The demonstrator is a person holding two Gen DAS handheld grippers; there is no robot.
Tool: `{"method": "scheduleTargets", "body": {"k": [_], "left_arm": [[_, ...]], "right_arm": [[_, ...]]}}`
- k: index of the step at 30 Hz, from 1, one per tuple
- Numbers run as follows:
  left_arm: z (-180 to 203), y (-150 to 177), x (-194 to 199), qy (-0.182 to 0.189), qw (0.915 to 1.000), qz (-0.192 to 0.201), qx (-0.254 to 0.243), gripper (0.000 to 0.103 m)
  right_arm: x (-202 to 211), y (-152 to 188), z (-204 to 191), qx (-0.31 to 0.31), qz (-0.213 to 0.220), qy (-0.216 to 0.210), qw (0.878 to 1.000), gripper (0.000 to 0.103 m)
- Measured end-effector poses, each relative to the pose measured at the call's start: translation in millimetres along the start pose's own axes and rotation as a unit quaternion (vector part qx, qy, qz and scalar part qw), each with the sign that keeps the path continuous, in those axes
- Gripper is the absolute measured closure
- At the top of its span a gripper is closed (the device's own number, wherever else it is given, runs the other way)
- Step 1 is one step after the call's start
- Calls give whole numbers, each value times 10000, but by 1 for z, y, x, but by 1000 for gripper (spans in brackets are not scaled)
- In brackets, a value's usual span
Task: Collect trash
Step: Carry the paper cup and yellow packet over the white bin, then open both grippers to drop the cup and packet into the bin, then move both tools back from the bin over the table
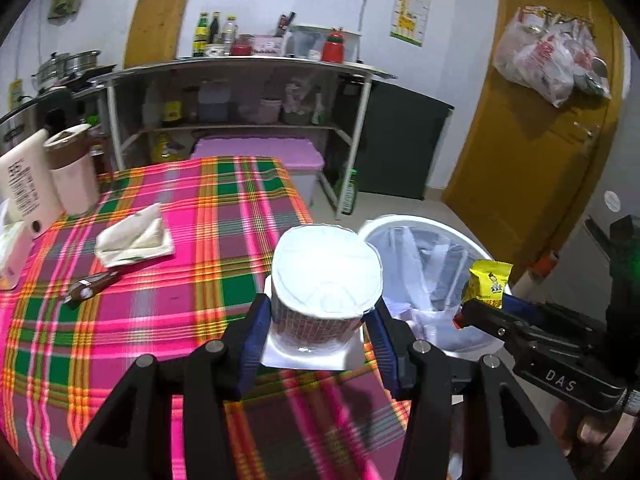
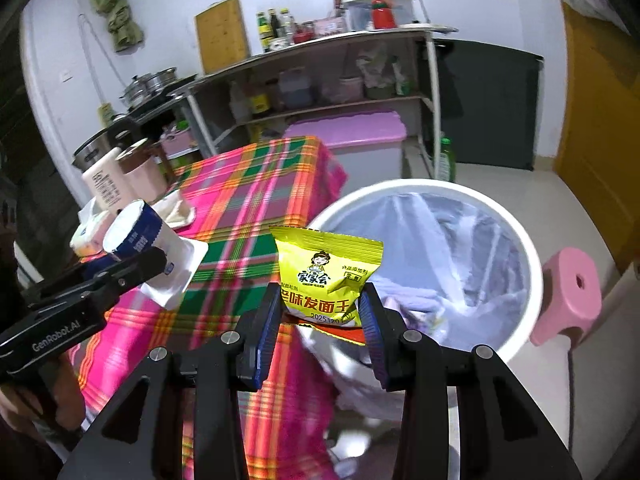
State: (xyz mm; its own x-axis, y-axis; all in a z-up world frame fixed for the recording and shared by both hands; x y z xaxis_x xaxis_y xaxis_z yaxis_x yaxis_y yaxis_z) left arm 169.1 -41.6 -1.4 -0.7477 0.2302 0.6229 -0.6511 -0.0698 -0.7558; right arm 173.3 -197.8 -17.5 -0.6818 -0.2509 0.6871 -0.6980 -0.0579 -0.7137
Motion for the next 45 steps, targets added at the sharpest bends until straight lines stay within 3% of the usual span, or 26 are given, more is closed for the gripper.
{"method": "scheduleTargets", "body": {"k": [17, 28, 32, 35, 45], "left_arm": [[59, -8, -56, 738, 9953, -410, -473, 52], [75, -9, -84, 937, 9916, -641, -614, 52], [75, -11, -87, 960, 9914, -652, -604, 51], [74, -10, -86, 983, 9913, -639, -596, 49], [73, -13, -73, 1066, 9914, -487, -590, 49]], "right_arm": [[-25, 5, 61, -382, -324, 351, 9981, 62], [-46, 8, 77, -408, -605, 413, 9965, 62], [-49, 9, 81, -459, -617, 467, 9959, 60], [-47, 9, 82, -475, -565, 432, 9963, 53], [-29, 3, 72, -370, -373, 479, 9975, 53]]}}
Point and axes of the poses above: each gripper's, at about its wrist camera, not at the fingertips, and x roughly against the way its jaws point, z to its right, y to its underside, the point moved 4 cm from there along -x, roughly the way its jaws point, and after that the axes turned 4 degrees about y, right-handed, at the moved point
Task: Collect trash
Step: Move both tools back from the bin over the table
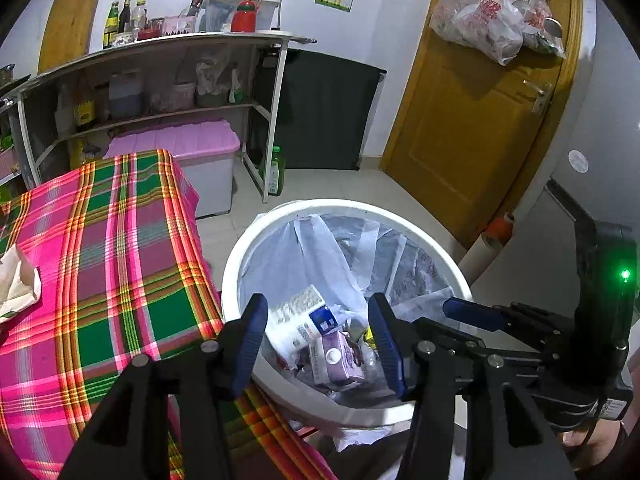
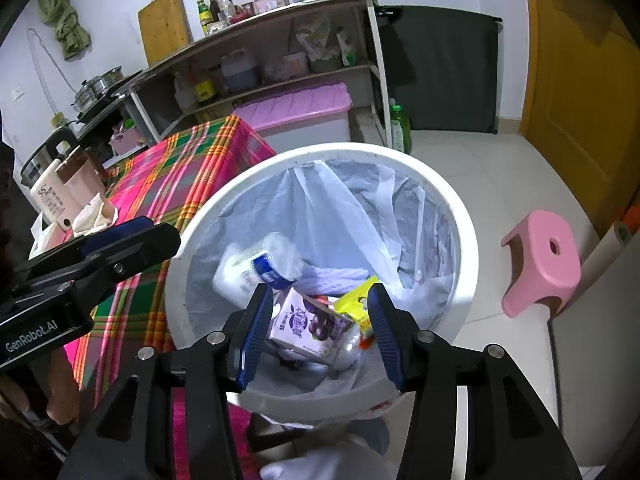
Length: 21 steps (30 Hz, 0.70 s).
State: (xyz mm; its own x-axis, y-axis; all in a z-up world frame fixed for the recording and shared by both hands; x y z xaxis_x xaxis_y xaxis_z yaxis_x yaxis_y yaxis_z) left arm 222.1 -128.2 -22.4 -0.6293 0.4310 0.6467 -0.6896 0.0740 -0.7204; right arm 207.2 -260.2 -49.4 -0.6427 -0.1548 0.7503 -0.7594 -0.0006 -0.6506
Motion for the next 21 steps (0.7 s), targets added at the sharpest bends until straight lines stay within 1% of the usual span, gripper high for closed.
{"method": "scheduleTargets", "body": {"k": [5, 10, 21], "left_arm": [[0, 0, 16, -3, 9999, 140, 17, 49], [-5, 2, 32, -90, 9996, 269, 77, 49], [-28, 14, 65, -471, 9973, 484, 286, 49]], "right_arm": [[14, -1, -10, 104, 109, -3, 9999, 53], [29, -1, -24, 242, 223, -66, 9994, 53], [49, 4, -61, 598, 375, -292, 9971, 53]]}}
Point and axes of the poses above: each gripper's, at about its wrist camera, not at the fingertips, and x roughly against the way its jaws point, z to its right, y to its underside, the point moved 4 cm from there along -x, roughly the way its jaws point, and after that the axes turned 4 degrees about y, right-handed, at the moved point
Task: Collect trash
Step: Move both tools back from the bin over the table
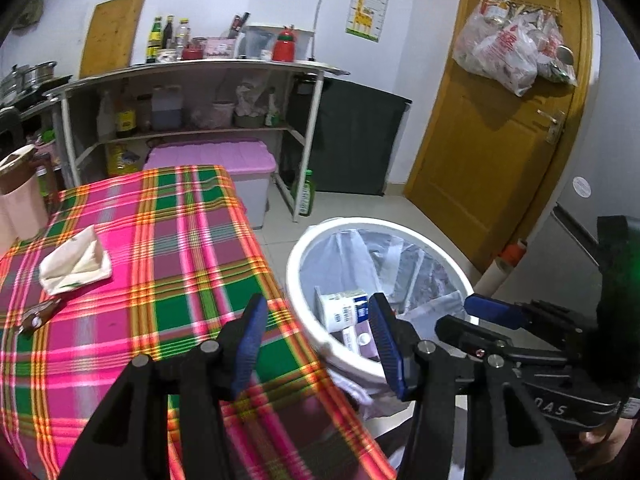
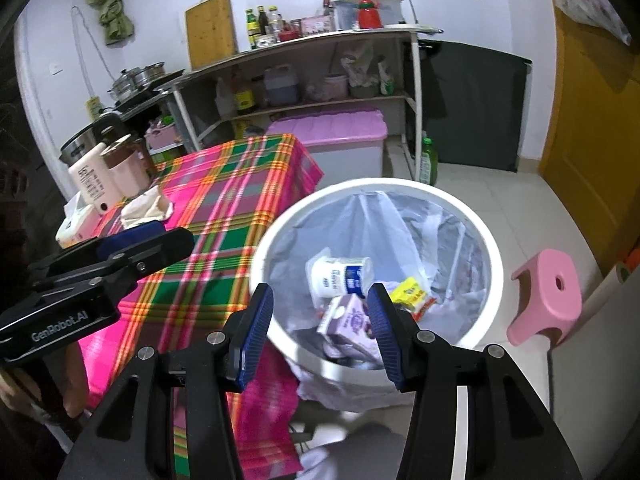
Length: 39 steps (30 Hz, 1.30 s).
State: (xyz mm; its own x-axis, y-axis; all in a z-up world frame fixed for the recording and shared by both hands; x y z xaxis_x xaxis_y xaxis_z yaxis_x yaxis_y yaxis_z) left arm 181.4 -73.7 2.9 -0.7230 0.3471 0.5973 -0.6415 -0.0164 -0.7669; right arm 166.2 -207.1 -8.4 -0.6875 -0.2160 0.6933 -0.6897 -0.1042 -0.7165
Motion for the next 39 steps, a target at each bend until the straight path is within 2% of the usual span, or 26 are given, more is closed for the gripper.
{"method": "scheduleTargets", "body": {"k": [24, 30, 39], "left_arm": [[-55, 25, 44, -526, 9972, 291, 435, 49], [-69, 33, 45, -676, 9963, 193, 492, 49], [-103, 46, 57, -964, 9927, 157, 710, 49]], "right_arm": [[-7, 3, -69, 491, 4, -661, 9966, 53], [-13, 5, -84, 600, 33, -939, 9938, 53], [-26, 2, -104, 778, -32, -1082, 9911, 52]]}}
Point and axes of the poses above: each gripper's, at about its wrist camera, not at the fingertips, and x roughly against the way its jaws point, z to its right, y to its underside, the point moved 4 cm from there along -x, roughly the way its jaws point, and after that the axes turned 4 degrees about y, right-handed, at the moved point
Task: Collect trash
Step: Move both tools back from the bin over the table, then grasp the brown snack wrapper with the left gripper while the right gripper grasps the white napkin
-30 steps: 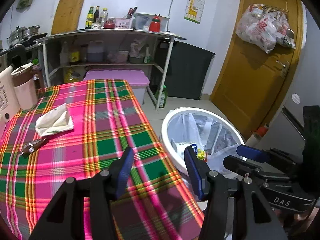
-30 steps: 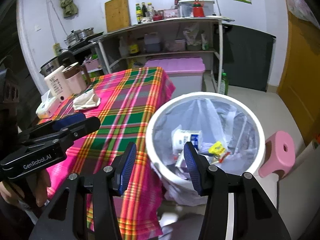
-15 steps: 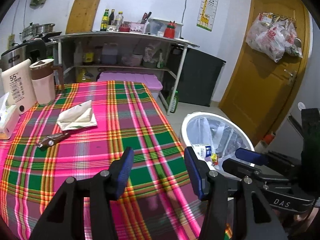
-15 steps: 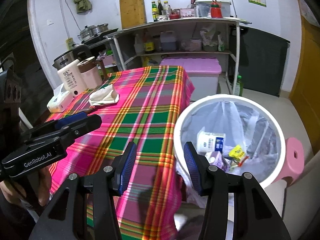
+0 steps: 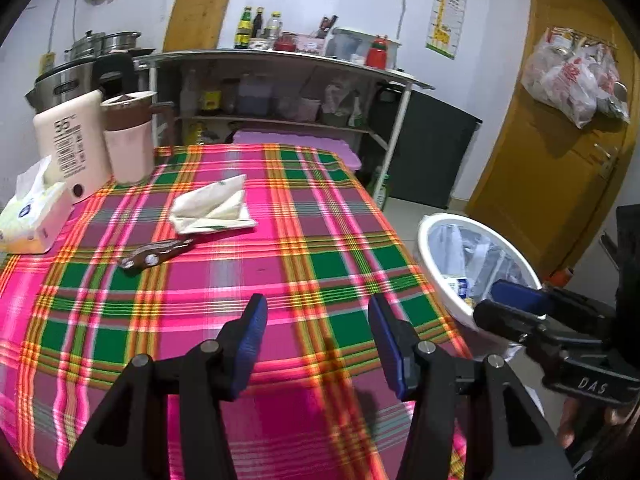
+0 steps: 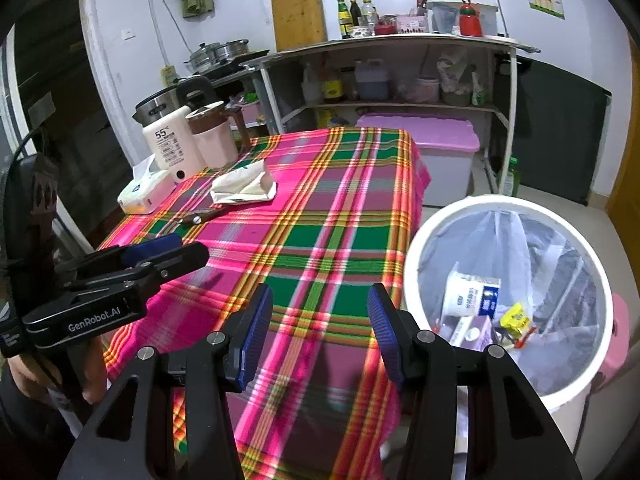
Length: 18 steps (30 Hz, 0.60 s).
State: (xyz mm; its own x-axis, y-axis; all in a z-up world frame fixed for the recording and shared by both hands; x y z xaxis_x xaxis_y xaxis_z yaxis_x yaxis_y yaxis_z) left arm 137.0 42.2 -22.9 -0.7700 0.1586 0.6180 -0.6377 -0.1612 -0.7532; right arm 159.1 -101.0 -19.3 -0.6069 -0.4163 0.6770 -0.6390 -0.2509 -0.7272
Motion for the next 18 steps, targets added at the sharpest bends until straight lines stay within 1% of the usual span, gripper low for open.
{"method": "scheduleTargets", "body": {"k": [8, 13, 18], "left_arm": [[-44, -4, 8, -348, 9991, 79, 221, 49], [-70, -11, 8, -578, 9979, 149, 261, 48], [-95, -18, 2, -741, 9969, 157, 219, 48]], "right_arm": [[-14, -12, -13, 111, -65, -101, 9999, 52], [-26, -20, -21, 159, -119, -206, 9996, 51], [-40, -28, -29, 157, -231, -371, 9989, 48]]}}
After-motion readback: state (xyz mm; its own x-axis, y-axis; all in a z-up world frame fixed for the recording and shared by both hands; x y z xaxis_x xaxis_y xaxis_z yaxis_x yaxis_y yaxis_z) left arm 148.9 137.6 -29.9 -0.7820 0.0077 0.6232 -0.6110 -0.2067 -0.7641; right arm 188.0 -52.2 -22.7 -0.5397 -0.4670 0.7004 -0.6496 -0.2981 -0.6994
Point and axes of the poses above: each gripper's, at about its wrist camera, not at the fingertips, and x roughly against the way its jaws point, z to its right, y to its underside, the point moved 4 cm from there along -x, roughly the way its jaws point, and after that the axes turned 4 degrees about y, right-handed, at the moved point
